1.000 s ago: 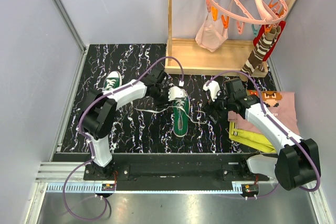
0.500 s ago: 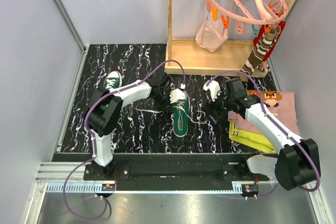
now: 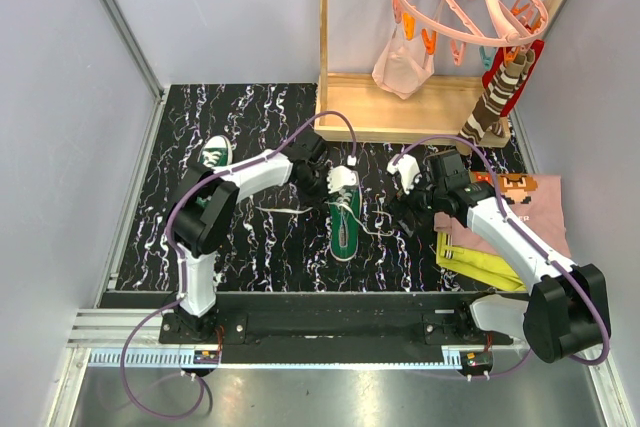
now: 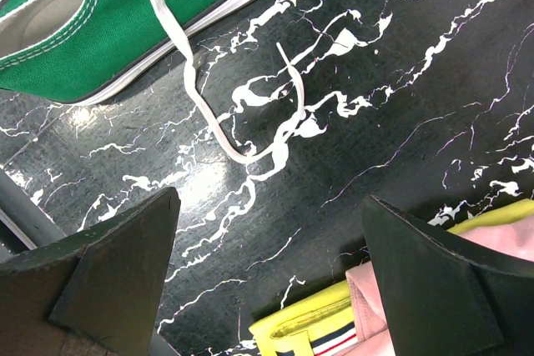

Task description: Tie the shoes

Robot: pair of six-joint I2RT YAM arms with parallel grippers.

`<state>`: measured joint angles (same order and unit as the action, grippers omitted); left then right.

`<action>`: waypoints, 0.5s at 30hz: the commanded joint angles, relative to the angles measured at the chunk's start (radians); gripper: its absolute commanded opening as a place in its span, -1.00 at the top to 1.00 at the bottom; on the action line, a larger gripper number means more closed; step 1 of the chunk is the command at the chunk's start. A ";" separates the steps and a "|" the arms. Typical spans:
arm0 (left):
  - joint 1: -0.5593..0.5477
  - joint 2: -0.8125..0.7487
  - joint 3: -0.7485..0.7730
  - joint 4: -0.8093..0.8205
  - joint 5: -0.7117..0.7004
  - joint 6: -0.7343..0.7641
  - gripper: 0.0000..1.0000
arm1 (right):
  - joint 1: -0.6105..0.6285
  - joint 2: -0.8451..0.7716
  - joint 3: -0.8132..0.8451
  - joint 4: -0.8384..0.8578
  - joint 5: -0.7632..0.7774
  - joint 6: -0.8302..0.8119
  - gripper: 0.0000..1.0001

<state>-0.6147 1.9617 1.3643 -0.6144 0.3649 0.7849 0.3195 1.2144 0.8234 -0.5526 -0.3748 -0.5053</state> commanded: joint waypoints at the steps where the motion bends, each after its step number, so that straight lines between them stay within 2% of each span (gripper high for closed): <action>1: -0.003 -0.001 0.045 0.008 0.003 -0.004 0.73 | -0.007 -0.007 -0.001 0.019 0.011 -0.021 -0.97; 7: 0.000 -0.075 -0.002 0.015 0.078 0.022 1.00 | -0.007 -0.010 -0.004 0.017 0.011 -0.025 -0.89; 15: 0.026 -0.191 -0.051 0.022 0.261 -0.065 1.00 | -0.007 0.036 -0.006 0.020 -0.024 -0.088 -0.65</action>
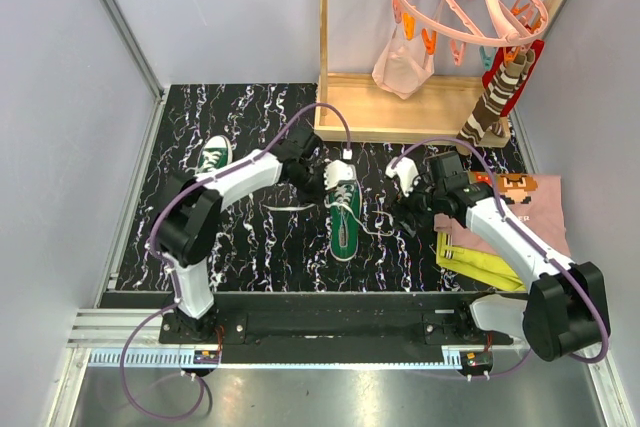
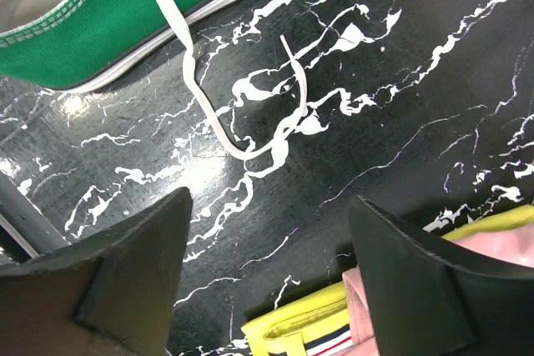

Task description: Tie the shoes

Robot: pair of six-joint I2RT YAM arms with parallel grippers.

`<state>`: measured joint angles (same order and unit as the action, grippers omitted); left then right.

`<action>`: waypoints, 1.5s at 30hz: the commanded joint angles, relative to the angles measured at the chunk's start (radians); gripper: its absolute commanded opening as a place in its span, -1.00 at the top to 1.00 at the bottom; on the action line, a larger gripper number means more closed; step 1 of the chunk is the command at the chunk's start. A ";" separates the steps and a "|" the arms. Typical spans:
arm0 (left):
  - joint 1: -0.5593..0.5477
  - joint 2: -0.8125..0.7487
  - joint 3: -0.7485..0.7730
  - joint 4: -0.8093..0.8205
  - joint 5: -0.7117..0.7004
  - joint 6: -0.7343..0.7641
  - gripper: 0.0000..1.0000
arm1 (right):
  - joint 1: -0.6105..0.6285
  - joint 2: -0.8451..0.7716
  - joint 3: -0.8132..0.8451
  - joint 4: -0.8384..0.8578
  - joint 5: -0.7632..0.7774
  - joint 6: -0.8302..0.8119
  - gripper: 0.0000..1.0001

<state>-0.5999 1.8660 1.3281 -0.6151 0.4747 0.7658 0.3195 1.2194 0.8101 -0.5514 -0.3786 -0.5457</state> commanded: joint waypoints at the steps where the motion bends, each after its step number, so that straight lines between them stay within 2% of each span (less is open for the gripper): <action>1: 0.011 -0.106 -0.018 0.032 0.166 -0.086 1.00 | -0.007 0.040 0.011 0.019 -0.022 -0.054 -0.61; 5: 0.011 -0.120 -0.040 0.093 0.228 -0.204 1.00 | -0.005 0.091 0.038 0.021 -0.049 -0.086 -0.47; 11: 0.022 -0.134 -0.089 0.207 0.248 -0.345 1.00 | -0.005 0.169 0.066 0.022 -0.133 -0.140 -0.22; 19: 0.061 -0.182 -0.187 0.394 0.314 -0.523 1.00 | -0.003 0.281 0.092 0.039 -0.164 -0.226 -0.14; 24: 0.065 -0.200 -0.216 0.431 0.323 -0.536 1.00 | 0.010 0.342 0.110 0.045 -0.148 -0.246 -0.12; 29: 0.066 -0.212 -0.227 0.433 0.318 -0.517 1.00 | 0.009 0.391 0.159 0.062 -0.048 -0.100 -0.10; 34: 0.065 -0.209 -0.231 0.443 0.317 -0.513 1.00 | 0.007 0.346 0.153 0.061 0.017 0.013 -0.10; 38: 0.065 -0.205 -0.230 0.456 0.327 -0.514 1.00 | 0.006 0.305 0.112 0.057 0.053 0.043 -0.11; 45: 0.065 -0.212 -0.247 0.495 0.341 -0.502 1.00 | 0.007 0.357 0.118 0.056 0.066 0.079 -0.11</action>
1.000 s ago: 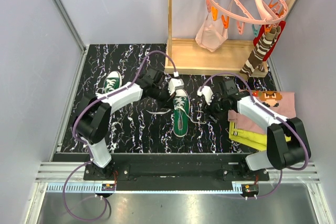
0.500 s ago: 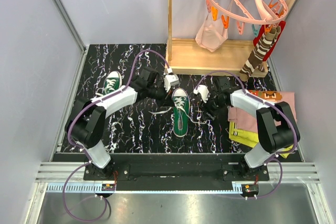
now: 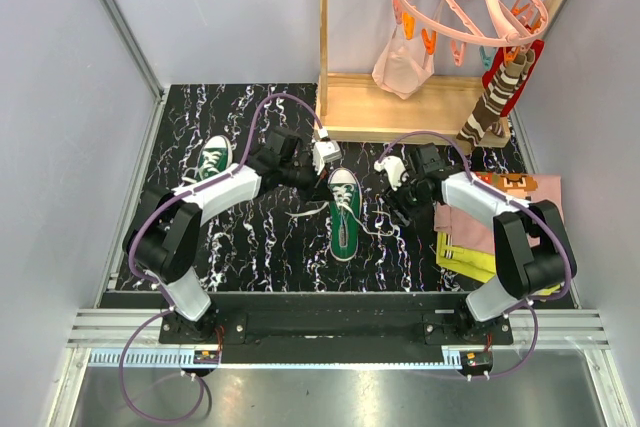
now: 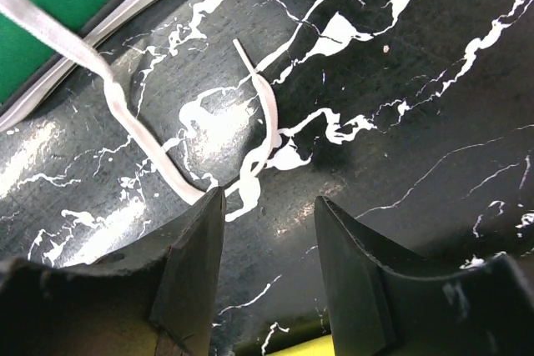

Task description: Tie the shoes

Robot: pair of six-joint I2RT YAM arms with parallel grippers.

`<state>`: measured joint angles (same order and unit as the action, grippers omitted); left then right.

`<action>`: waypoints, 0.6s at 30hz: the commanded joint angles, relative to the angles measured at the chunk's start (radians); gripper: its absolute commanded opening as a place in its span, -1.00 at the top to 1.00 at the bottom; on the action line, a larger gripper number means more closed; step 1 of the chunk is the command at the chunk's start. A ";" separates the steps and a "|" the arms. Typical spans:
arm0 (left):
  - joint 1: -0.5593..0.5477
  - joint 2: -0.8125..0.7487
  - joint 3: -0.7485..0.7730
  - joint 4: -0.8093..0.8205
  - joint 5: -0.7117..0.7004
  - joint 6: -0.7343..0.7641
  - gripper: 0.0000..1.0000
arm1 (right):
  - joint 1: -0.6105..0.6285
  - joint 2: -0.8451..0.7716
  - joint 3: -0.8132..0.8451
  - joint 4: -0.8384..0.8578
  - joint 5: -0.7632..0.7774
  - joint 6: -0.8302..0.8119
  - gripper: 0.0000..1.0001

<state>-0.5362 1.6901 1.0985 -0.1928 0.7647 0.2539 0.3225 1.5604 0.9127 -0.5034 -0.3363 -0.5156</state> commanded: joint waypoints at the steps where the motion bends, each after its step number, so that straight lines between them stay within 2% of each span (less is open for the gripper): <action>1: 0.001 -0.036 -0.019 0.079 0.053 0.010 1.00 | 0.006 0.036 0.023 0.008 0.023 0.054 -0.11; 6: 0.001 -0.035 -0.020 0.092 0.059 0.001 1.00 | 0.006 0.085 0.061 -0.003 0.004 0.078 -0.05; 10: 0.002 -0.041 -0.026 0.098 0.056 -0.005 1.00 | 0.006 0.121 0.071 -0.004 -0.027 0.107 0.13; 11: 0.002 -0.043 -0.029 0.099 0.053 -0.005 1.00 | 0.006 0.125 0.071 -0.006 -0.029 0.108 0.20; 12: 0.002 -0.043 -0.031 0.102 0.053 -0.005 1.00 | 0.007 0.130 0.071 -0.009 -0.033 0.111 0.46; 13: 0.001 -0.049 -0.038 0.104 0.051 -0.004 1.00 | 0.006 0.133 0.074 -0.011 -0.038 0.111 0.61; 14: 0.001 -0.049 -0.042 0.107 0.053 -0.002 1.00 | 0.007 0.132 0.074 -0.014 -0.043 0.111 0.86; 15: 0.001 -0.052 -0.046 0.107 0.054 0.001 1.00 | 0.007 0.127 0.083 -0.017 -0.043 0.115 1.00; 18: 0.002 -0.058 -0.061 0.116 0.062 0.015 1.00 | 0.004 0.080 0.124 -0.011 -0.059 0.138 1.00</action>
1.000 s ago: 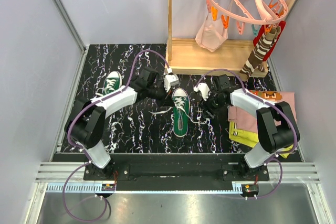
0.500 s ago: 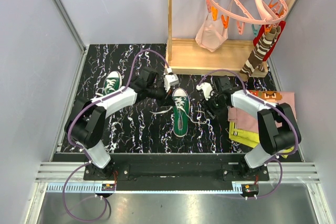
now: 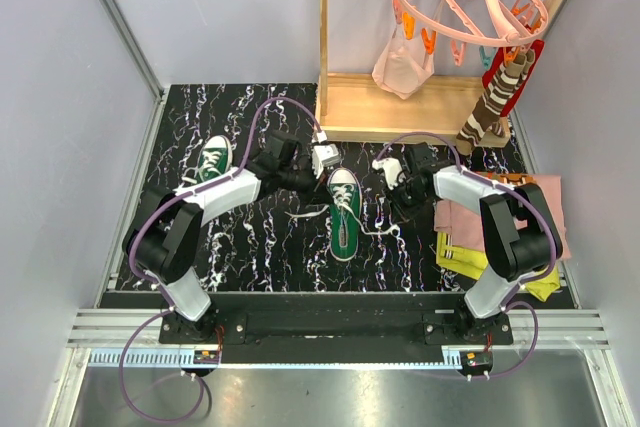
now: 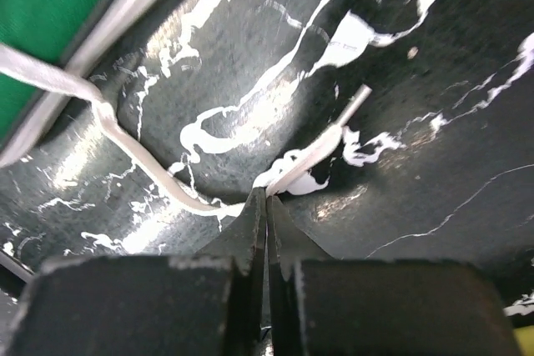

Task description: Tie the shoes

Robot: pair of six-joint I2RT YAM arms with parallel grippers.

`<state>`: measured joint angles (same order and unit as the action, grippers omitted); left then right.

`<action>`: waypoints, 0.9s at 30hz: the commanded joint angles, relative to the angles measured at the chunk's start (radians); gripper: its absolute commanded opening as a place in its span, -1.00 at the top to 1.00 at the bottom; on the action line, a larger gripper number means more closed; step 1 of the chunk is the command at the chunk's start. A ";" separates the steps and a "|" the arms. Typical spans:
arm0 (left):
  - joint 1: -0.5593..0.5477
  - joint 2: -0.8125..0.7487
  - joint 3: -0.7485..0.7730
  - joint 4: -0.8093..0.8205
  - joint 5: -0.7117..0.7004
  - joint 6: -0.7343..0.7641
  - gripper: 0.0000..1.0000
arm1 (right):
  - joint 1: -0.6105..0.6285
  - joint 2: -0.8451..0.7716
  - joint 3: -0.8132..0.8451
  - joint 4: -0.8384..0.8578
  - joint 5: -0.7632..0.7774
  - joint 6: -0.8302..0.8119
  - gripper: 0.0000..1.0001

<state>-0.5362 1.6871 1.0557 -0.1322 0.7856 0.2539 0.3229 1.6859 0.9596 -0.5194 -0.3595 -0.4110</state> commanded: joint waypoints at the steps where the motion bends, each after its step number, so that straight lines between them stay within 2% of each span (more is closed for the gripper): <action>1: 0.001 -0.058 -0.023 0.055 0.043 0.019 1.00 | 0.004 -0.073 0.093 0.010 -0.045 0.044 1.00; 9: 0.002 -0.067 -0.043 0.100 0.070 0.054 1.00 | 0.001 -0.068 0.302 0.070 -0.111 0.116 1.00; 14: 0.001 -0.076 -0.060 0.128 0.076 0.076 1.00 | 0.002 0.038 0.462 0.133 -0.264 0.231 1.00; 20: 0.001 -0.096 -0.086 0.170 0.081 0.085 1.00 | 0.060 0.164 0.629 0.186 -0.369 0.362 1.00; 27: 0.001 -0.125 -0.126 0.184 0.076 0.110 1.00 | 0.153 0.280 0.674 0.200 -0.418 0.382 1.00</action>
<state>-0.5362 1.6135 0.9516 -0.0200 0.8310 0.3336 0.4271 1.9240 1.5898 -0.3542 -0.7059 -0.0677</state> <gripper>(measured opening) 0.005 0.008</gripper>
